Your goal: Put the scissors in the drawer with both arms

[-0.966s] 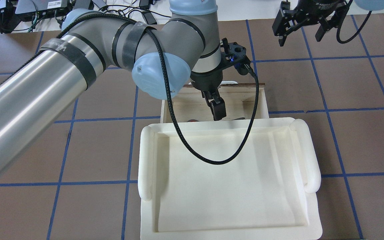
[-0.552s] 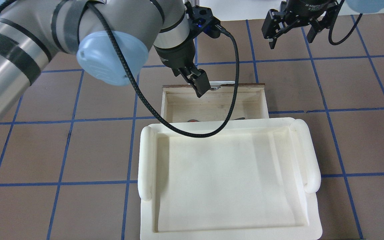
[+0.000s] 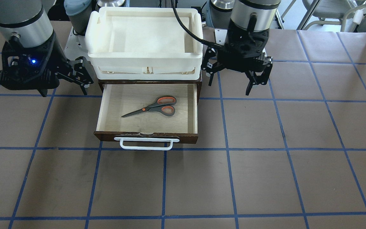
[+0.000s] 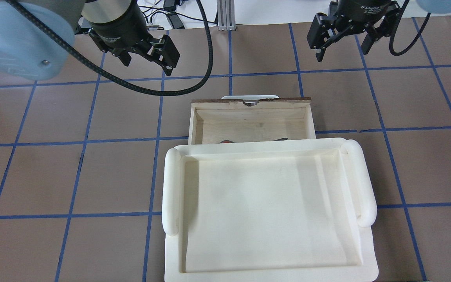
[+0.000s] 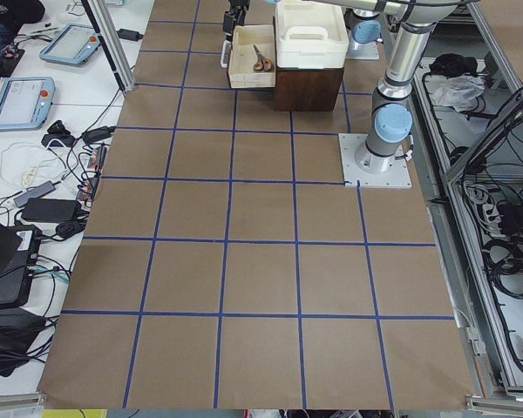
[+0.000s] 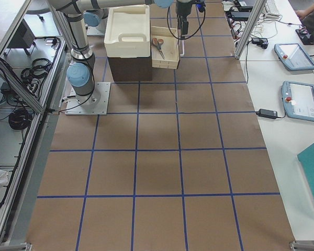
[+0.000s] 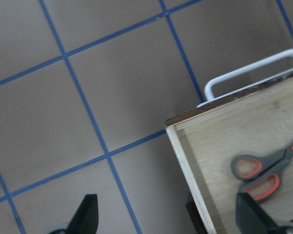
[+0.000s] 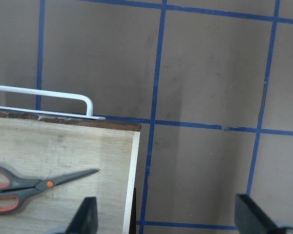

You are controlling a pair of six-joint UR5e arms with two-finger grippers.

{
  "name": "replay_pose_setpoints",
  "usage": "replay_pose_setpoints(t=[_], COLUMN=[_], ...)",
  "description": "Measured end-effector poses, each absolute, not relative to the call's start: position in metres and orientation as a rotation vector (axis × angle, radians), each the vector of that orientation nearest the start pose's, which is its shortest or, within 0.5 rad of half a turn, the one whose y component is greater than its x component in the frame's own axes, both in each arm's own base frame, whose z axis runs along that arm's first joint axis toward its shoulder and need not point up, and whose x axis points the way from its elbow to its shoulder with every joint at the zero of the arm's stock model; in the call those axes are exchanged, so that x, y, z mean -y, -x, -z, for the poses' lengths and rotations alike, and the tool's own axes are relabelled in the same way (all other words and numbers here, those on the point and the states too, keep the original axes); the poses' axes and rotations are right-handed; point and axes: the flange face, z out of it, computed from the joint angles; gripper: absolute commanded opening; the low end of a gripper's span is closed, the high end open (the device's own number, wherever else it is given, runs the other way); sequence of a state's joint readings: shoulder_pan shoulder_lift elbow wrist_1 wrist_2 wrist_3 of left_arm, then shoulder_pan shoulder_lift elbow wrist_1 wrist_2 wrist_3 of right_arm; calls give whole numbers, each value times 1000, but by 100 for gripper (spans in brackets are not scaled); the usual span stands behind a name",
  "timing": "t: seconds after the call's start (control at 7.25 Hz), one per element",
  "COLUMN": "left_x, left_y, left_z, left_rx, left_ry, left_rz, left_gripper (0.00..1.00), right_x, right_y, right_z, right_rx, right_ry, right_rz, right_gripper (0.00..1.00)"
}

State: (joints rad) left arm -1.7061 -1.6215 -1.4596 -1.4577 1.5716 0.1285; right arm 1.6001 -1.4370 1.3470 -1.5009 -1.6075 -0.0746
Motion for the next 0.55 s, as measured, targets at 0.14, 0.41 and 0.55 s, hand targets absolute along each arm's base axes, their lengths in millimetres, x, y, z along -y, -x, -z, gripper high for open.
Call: replay_pose_setpoints(t=[0.14, 0.41, 0.55], left_x=[498, 478, 474], left_y=[186, 171, 167], left_z=[-542, -559, -559], left_rx=[-3107, -3121, -3129], left_ry=[-308, -146, -79], left_rz=[292, 296, 291], left_gripper=[100, 100, 100], right_x=[544, 544, 544], right_y=[-146, -147, -147], right_z=[-522, -521, -520], right_rx=[-3166, -3146, -3142], right_ry=[164, 164, 170], right_rz=[27, 22, 19], right_gripper=[100, 100, 100])
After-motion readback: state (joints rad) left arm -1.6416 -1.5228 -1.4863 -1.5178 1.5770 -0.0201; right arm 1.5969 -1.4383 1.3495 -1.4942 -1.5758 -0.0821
